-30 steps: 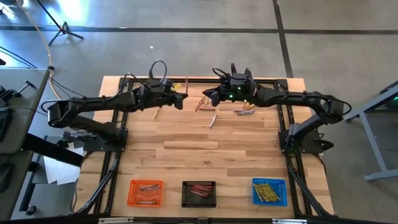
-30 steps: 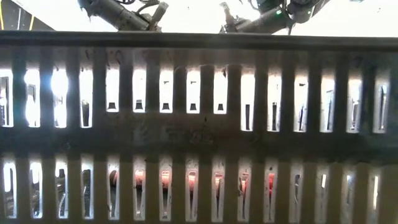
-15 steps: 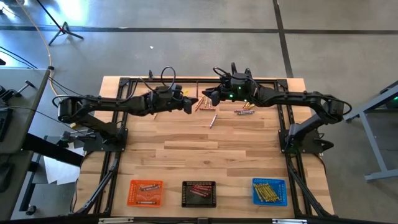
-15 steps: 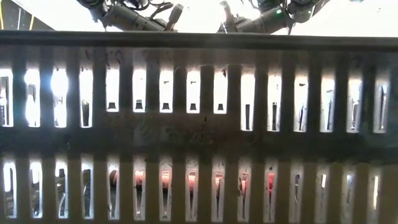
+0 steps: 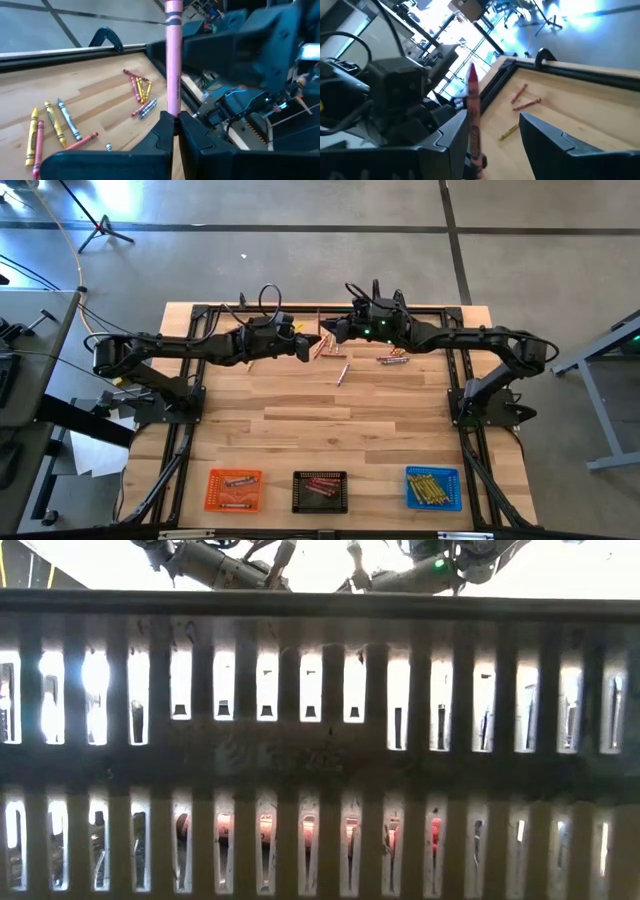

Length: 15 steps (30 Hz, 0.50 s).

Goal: Sort crayons
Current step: Put the red crayon into the black bin

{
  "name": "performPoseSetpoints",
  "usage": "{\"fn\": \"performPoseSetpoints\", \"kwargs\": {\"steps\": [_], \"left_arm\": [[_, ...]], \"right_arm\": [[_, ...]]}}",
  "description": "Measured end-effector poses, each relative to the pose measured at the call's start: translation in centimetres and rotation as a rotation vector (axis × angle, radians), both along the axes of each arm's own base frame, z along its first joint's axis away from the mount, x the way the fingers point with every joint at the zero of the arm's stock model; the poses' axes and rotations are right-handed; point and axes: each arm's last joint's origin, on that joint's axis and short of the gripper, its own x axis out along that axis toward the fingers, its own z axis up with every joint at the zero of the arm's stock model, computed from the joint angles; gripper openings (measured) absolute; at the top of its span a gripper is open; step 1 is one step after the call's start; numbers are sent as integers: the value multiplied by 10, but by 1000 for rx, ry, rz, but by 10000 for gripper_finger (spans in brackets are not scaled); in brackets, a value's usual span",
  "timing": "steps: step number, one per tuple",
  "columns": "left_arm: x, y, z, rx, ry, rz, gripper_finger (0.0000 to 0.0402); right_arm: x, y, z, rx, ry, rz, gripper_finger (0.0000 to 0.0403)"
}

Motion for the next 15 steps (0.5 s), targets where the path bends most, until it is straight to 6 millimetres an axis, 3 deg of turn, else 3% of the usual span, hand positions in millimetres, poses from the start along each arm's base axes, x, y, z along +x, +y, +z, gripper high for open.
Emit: {"fn": "performPoseSetpoints", "kwargs": {"steps": [10,15], "left_arm": [[0,0,1,0,2,0,3],[0,0,1,2,3,-1,3]], "right_arm": [[10,3,-5,-17,-42,-13,159],[10,2,-5,-28,-43,-23,124]]}}
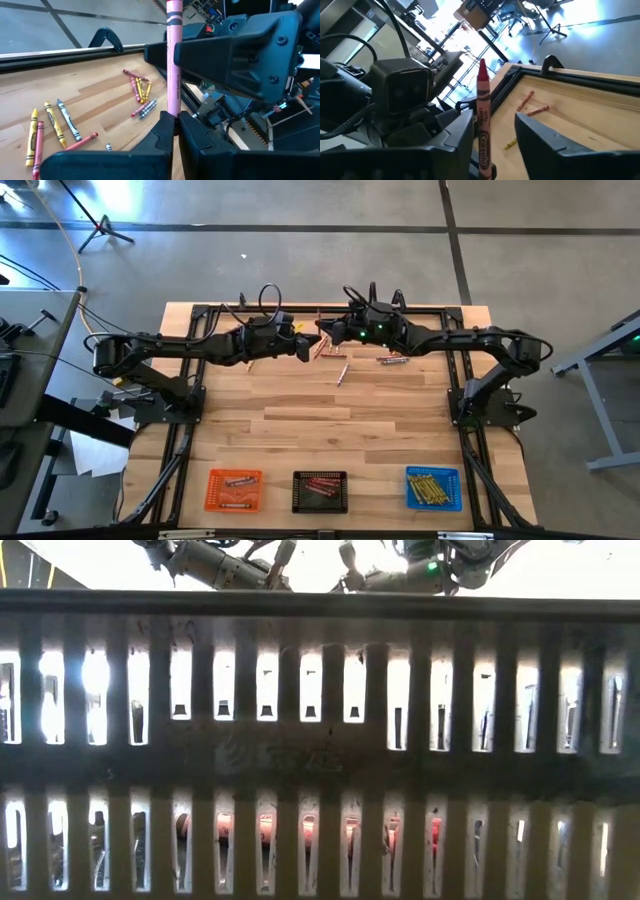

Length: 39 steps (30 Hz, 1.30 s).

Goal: Sort crayons
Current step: Put the red crayon into the black bin

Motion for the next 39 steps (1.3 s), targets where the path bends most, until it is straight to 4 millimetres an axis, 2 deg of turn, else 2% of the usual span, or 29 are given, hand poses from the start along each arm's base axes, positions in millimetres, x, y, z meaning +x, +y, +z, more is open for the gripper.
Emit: {"fn": "performPoseSetpoints", "kwargs": {"steps": [7,10,17,28,32,37,39], "left_arm": [[0,0,0,0,1,0,3],[0,0,0,11,4,0,3],[0,0,0,31,16,-6,19],[-2,1,-7,19,85,-50,113],[-5,0,-9,50,135,-101,126],[-13,9,-16,-23,212,-189,121],[-18,14,-21,-39,271,-188,117]], "right_arm": [[0,0,2,-13,-15,6,33],[0,0,2,-16,-20,8,11],[0,0,2,-16,-21,8,8],[-8,-16,-4,24,50,29,5],[-19,-15,-7,72,166,128,5],[-49,-1,-14,154,463,179,5],[-63,10,-16,215,590,202,5]]}}
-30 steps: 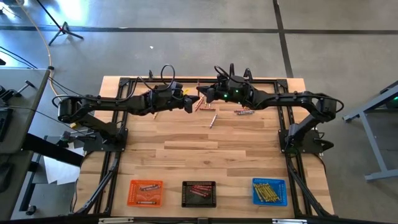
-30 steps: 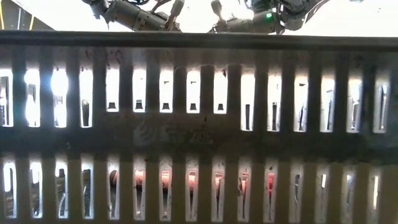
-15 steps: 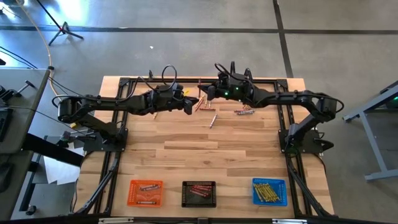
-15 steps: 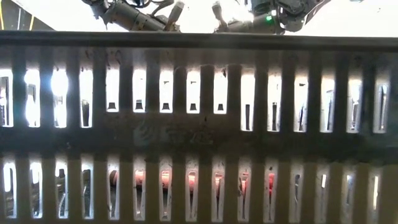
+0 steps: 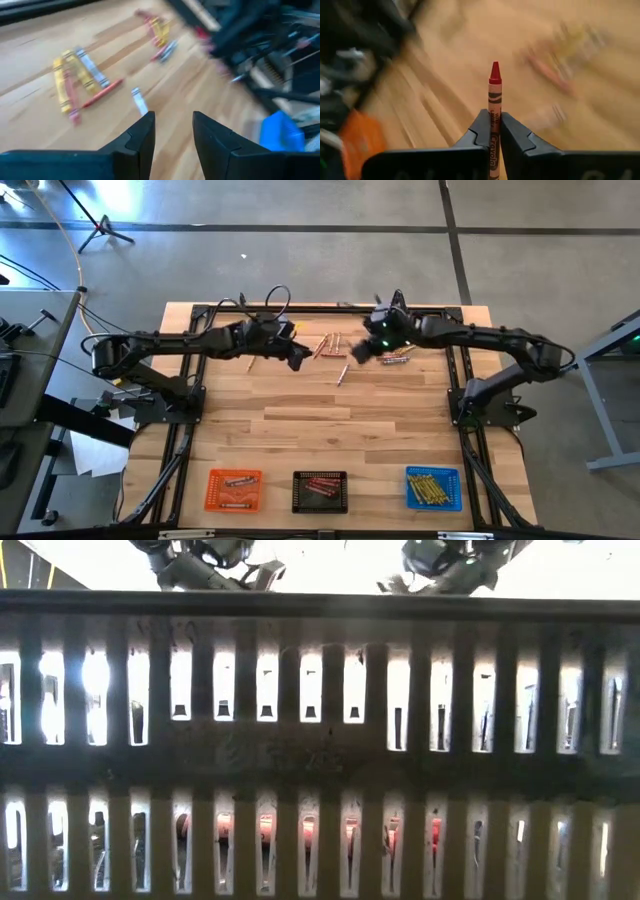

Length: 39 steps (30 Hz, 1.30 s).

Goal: Sort crayons
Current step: Put the red crayon into the black bin

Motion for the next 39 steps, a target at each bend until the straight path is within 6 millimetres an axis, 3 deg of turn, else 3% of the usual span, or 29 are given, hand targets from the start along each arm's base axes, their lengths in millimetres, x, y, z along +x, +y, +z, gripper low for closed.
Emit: {"fn": "performPoseSetpoints", "kwargs": {"steps": [8,12,18,30,36,39], "left_arm": [[-19,23,-13,7,172,10,102],[-24,33,-13,16,175,10,97],[-30,44,-13,17,175,49,94],[-27,45,-10,11,129,72,94],[-20,44,-2,37,33,76,94],[-18,44,0,31,1,86,94]], "right_arm": [[-46,73,0,274,420,94,5],[-64,112,5,385,556,115,5],[-82,164,7,417,691,171,5],[-105,242,7,428,692,394,5],[-110,265,0,398,689,448,5],[-105,270,1,343,578,430,5]]}}
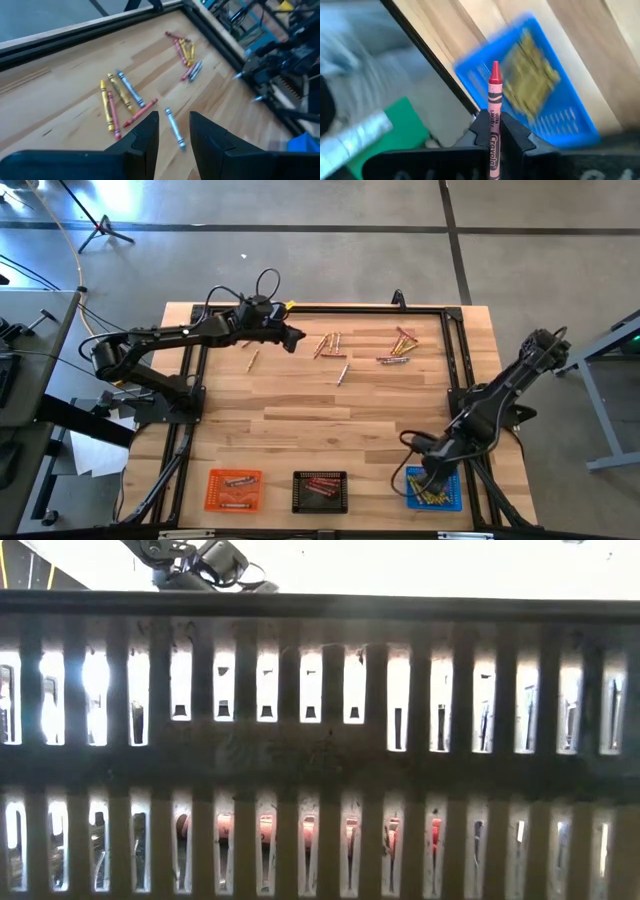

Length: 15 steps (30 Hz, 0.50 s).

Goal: Sort crayons
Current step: Put the red crayon into the black bin

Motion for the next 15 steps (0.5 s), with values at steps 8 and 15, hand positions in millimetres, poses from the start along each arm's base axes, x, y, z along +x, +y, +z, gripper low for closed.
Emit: {"fn": "performPoseSetpoints", "kwargs": {"steps": [8,15], "left_arm": [[4,-9,0,-22,-9,-20,94],[7,-15,0,4,0,-62,94]], "right_arm": [[22,20,1,-61,-377,94,5],[52,45,-23,-50,-525,266,12]]}}
